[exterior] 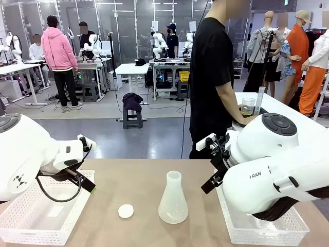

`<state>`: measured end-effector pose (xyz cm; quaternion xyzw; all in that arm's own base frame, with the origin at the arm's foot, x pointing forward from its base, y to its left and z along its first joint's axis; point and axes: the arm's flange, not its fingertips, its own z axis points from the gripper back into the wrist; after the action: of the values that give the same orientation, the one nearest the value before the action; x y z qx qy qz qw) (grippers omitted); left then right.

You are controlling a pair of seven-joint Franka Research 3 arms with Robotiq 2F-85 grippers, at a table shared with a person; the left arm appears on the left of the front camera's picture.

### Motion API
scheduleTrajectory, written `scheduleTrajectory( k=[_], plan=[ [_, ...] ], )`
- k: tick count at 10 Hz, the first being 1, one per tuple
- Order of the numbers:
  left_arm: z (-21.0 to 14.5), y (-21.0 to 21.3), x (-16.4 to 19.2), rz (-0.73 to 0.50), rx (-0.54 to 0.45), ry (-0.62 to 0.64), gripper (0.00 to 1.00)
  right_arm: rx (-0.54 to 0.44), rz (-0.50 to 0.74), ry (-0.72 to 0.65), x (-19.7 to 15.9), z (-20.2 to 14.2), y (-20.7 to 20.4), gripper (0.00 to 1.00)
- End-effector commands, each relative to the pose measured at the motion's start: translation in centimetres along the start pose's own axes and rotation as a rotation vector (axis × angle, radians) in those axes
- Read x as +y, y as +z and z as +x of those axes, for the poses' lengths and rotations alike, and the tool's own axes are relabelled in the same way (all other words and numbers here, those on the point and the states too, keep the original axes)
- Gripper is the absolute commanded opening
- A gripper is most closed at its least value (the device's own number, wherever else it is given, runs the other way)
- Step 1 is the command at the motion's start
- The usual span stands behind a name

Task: Prepare the solutions needed for the experiment.
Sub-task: Pick up the Plastic Funnel and insert it into the Big flask.

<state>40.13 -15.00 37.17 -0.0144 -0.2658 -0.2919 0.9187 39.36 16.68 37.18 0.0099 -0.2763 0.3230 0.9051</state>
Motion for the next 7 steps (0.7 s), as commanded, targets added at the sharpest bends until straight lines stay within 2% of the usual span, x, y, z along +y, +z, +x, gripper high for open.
scheduleTrajectory(
  k=[1, 7],
  plan=[
    [0.00, 0.00, 0.01, 0.000, 0.000, 0.000, 1.00, 0.000, 0.000, -0.002, -0.01, 0.00, 0.00, 1.00],
    [0.00, 0.00, 0.00, 0.000, 0.000, 0.000, 1.00, 0.000, 0.000, 0.000, 0.00, 0.00, 0.00, 1.00]
  ],
)
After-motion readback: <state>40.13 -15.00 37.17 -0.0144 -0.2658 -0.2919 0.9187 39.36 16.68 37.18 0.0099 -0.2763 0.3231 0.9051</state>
